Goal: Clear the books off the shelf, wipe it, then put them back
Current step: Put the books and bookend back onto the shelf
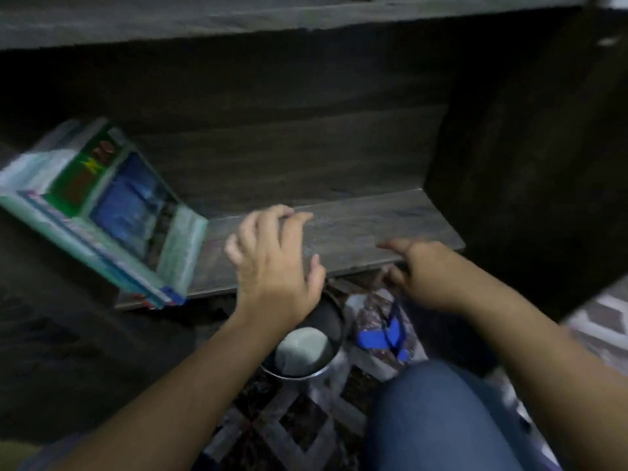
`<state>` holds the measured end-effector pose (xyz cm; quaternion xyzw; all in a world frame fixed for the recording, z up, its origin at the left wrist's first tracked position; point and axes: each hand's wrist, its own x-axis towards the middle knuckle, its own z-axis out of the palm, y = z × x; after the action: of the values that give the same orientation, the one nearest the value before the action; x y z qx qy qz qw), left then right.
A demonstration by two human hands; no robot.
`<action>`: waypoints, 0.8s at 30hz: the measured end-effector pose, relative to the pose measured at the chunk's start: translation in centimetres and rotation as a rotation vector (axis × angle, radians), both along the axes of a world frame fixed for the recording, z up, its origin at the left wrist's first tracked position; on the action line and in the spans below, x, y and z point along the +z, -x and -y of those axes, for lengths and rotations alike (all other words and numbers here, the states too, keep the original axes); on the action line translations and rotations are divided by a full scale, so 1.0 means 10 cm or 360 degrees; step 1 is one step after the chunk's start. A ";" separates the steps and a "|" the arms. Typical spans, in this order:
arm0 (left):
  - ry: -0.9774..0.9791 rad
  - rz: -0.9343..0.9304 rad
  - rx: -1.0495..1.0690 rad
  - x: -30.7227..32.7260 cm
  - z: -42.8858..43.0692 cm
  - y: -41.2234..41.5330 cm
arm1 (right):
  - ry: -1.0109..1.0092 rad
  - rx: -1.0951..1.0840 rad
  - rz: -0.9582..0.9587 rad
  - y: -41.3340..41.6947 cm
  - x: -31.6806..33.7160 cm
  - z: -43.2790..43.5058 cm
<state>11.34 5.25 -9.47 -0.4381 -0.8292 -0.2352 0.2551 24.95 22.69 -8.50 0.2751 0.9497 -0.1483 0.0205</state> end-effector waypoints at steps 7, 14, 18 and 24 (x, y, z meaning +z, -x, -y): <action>0.0662 0.0313 -0.0812 -0.27 -0.79 -1.30 | 0.0013 -0.0467 0.0054 -2.11 -0.42 -0.05; 0.1677 0.0521 -0.1273 -0.81 -1.63 -2.38 | 0.0322 -0.0795 0.0399 -3.25 -1.47 0.16; 0.1895 0.0448 -0.1232 -1.20 -1.81 -2.75 | 0.0224 -0.0819 0.0547 -3.45 -1.83 0.23; 0.1868 0.0085 -0.1376 -1.61 -1.70 -2.87 | 0.0097 -0.0869 0.0577 -3.64 -2.23 0.18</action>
<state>40.06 22.27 -25.58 -0.7852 -0.5776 0.1579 -0.1577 61.40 20.93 -30.79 0.5407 0.8169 -0.1253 0.1569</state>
